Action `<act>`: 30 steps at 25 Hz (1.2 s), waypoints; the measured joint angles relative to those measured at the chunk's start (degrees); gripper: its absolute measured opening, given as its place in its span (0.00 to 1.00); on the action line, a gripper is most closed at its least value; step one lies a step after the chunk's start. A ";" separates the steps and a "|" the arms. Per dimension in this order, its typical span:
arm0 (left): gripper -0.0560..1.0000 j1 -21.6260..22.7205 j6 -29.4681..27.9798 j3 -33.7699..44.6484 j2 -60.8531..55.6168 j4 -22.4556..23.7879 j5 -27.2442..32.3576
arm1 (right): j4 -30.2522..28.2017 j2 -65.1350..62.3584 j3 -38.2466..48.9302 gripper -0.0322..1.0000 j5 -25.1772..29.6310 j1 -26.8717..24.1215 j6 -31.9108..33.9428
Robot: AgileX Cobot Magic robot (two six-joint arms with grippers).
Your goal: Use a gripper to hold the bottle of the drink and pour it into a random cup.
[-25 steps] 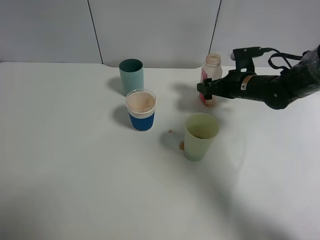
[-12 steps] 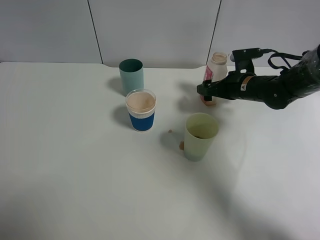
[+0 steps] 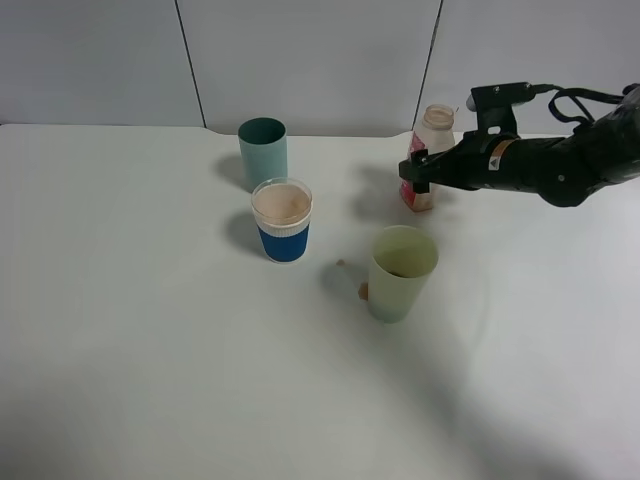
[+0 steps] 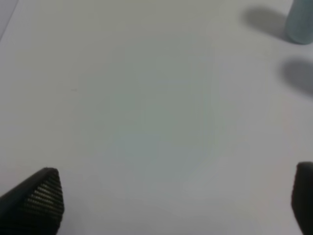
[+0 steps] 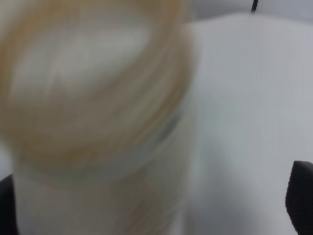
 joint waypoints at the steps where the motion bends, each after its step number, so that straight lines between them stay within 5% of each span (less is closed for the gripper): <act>1: 0.93 0.00 0.00 0.00 0.00 0.00 0.00 | 0.00 -1.57 0.03 0.99 0.78 0.00 -0.07; 17: 0.93 0.00 0.00 0.00 0.00 0.00 0.00 | 0.00 -30.95 0.06 0.99 10.26 0.02 -10.41; 30: 0.93 0.00 0.00 0.00 0.00 0.00 0.00 | 2.98 -54.42 0.09 0.99 31.92 0.20 -12.79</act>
